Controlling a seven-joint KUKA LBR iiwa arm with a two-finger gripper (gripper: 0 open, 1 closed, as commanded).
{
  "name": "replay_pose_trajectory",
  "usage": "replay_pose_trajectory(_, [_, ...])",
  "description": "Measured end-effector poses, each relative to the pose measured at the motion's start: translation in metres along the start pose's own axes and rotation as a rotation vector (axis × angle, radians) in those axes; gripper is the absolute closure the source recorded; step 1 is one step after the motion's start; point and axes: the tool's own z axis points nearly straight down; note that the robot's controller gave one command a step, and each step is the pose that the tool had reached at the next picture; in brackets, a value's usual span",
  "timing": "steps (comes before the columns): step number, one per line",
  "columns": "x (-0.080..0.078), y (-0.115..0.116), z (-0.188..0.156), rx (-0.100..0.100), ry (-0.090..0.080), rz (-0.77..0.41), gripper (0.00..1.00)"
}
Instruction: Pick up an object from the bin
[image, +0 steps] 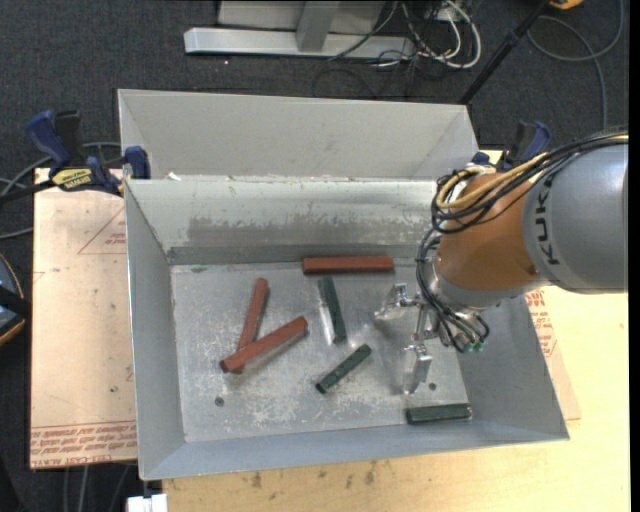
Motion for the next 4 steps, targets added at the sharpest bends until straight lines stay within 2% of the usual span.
replay_pose_trajectory(1, [-0.005,0.01,0.011,0.007,-0.007,-0.105,0.0])
replay_pose_trajectory(2, [-0.018,0.067,0.008,0.004,-0.014,-0.124,1.0])
replay_pose_trajectory(3, [-0.018,0.067,0.008,0.004,-0.014,-0.124,1.0])
replay_pose_trajectory(4, [-0.033,0.057,-0.129,0.001,0.0,-0.107,1.0])
